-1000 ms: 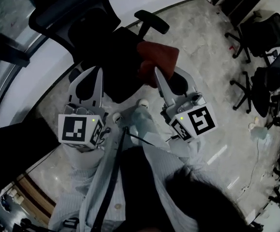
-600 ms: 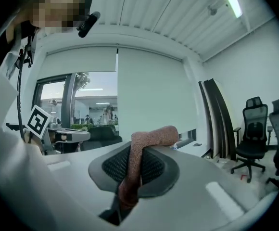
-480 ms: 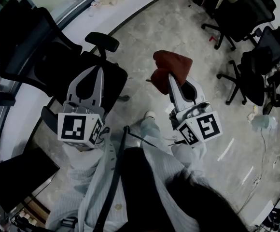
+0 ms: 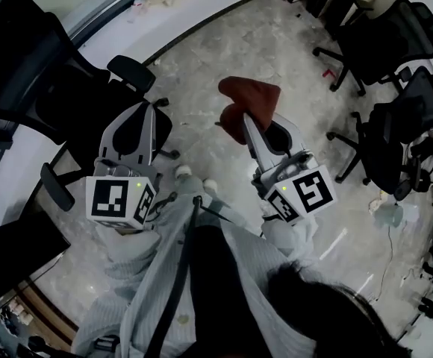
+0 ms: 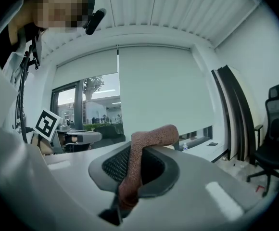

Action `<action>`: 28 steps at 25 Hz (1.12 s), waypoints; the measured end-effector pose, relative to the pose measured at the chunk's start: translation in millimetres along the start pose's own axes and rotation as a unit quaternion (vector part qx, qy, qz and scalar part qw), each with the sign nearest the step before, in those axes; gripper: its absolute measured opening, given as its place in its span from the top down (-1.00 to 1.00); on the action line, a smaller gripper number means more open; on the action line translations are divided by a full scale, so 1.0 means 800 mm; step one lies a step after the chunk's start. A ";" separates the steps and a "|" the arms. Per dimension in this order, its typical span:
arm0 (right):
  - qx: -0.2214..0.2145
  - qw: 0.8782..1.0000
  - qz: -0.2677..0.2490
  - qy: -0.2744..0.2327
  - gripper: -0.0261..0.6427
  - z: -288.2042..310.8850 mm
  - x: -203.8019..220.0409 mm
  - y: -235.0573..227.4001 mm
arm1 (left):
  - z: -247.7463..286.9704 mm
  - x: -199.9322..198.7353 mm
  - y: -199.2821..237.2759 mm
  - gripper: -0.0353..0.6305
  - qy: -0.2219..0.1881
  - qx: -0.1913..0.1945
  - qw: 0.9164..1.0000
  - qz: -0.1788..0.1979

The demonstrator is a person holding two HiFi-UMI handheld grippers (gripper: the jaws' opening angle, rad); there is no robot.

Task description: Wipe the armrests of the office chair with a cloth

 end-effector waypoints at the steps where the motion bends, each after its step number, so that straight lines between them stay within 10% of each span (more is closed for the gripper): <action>1: -0.010 1.000 0.009 0.004 0.85 0.012 0.004 -0.009 | 0.008 0.001 0.005 0.88 0.005 -0.010 1.000 -0.002; 19: -0.168 0.984 -0.037 0.037 0.85 0.292 -0.055 -0.189 | 0.257 -0.050 0.115 0.88 -0.025 -0.102 0.994 -0.027; 28: -0.321 0.943 -0.036 0.081 0.85 0.413 -0.041 -0.185 | 0.244 -0.017 0.174 0.88 0.013 -0.146 0.989 -0.029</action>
Point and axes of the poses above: the fingertips, and each gripper's own axes: z forward along the fingers, y to its left, x out of its underside, the point moved 4 cm from there along -z, backward along the fingers, and after that the axes turned 11 degrees about -x, right-handed, at the moved point
